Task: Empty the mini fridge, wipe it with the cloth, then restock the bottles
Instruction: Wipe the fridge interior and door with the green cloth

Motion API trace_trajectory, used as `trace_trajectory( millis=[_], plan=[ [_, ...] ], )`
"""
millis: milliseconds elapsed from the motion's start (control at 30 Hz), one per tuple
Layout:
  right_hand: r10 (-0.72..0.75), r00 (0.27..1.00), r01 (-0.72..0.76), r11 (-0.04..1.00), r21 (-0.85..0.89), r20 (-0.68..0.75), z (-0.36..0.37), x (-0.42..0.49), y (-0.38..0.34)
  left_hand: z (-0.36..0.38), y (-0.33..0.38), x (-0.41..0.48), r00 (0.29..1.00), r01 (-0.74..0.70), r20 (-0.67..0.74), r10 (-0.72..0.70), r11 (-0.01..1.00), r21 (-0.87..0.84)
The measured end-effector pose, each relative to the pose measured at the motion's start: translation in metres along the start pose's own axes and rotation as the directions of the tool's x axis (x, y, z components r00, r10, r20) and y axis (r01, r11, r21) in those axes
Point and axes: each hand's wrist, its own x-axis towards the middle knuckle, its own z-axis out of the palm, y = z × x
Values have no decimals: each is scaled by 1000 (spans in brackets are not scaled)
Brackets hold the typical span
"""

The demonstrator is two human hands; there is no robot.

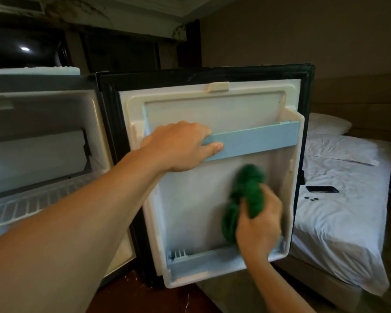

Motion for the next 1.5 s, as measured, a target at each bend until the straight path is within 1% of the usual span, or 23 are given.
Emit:
trace_trajectory(
  millis=[33,67,133,200,267,300,433,500,600,633,700,800,867,967,1033,1067,1100,1167,1200,1233,1300,1400,1500],
  plan=[
    [309,947,-299,948,106,-94,3,5,1,1,1,1,1000,7,-3,-7,1000,3],
    [470,870,-450,880,149,-147,8,8,1,2,1,1,1000,8,-6,-8,1000,4],
    [527,833,-516,850,109,-165,14,-2,-9,3,1,2,1000,0,-14,0,1000,4],
    [418,905,-413,908,77,-77,11,-19,-19,1,0,3,1000,-3,-3,3,1000,1],
    [231,973,-231,971,54,3,8,-19,-29,1,-1,4,1000,-6,15,6,1000,5],
    [159,987,-158,986,54,-8,9,-4,-34,2,-1,5,1000,-10,14,10,1000,7],
    [75,983,-53,989,136,-168,21,47,-55,3,-2,7,1000,-22,4,22,1000,0],
    [20,993,-13,997,70,-113,22,31,-38,6,-1,10,1000,-20,0,20,1000,7],
    [69,993,-64,997,-49,94,18,-6,-6,7,-1,16,1000,-4,10,3,999,43],
    [22,987,-8,996,-87,159,16,-10,-2,7,0,19,1000,3,19,-4,999,46],
    [-175,961,190,980,-54,216,22,-1,-13,7,1,22,999,12,32,-14,999,49],
    [-341,933,335,940,72,115,47,3,-55,8,1,21,1000,-1,28,-1,999,48],
    [-477,869,465,878,112,133,56,-22,-67,7,0,20,1000,4,29,-5,999,36],
    [-666,692,650,743,160,278,47,-55,-47,7,-1,17,1000,-6,26,5,1000,27],
    [-782,546,780,605,157,302,42,-32,-39,6,-2,16,999,-9,34,8,1000,22],
    [-813,513,819,559,127,274,41,-14,-43,6,-2,16,999,-5,42,4,1000,21],
    [-812,546,818,570,78,205,40,4,-49,7,-1,16,999,-4,41,3,1000,22],
    [-739,672,740,672,-12,42,40,29,-58,8,-1,16,1000,-8,7,8,999,34],
    [-725,689,725,688,-40,19,39,27,-53,8,-2,15,1000,-14,-4,14,999,36],
    [-740,671,741,669,-50,51,37,19,-41,7,-3,15,1000,-17,-6,17,999,29],
    [-738,630,767,640,-46,244,27,-2,-10,6,-3,15,1000,-12,8,12,1000,1],
    [-539,631,686,723,-76,558,4,-12,7,5,-1,12,1000,24,13,-24,1000,-14],
    [-385,604,636,760,-131,698,-7,-1,-26,2,8,4,993,111,-38,-110,994,11]
  ],
)
